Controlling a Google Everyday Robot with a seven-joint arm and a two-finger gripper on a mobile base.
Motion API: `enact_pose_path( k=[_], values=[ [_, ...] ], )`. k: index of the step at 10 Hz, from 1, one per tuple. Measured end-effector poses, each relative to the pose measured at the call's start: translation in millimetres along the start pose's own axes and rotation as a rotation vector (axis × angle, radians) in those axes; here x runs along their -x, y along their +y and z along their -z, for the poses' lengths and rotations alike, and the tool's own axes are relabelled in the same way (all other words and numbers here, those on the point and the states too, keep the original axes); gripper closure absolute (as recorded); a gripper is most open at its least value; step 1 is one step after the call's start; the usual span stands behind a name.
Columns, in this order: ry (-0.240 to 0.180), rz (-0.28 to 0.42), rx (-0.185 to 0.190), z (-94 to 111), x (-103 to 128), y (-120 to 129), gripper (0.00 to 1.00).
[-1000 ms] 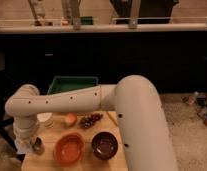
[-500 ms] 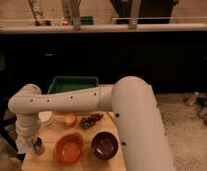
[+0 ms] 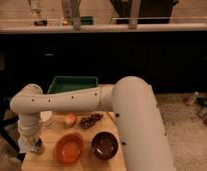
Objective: Place towel in metal cup
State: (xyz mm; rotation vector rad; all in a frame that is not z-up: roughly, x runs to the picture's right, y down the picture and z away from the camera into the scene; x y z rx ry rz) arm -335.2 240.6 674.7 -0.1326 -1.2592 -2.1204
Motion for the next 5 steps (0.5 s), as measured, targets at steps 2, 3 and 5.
enact_pose_path(
  k=[2,3,5],
  values=[
    [-0.001,-0.012,0.004,-0.2,1.2,4.3,1.0],
    [-0.002,-0.017,0.005,-0.4,2.1,5.9,1.0],
    [-0.003,-0.025,0.005,-0.7,4.7,8.5,0.97]
  ],
)
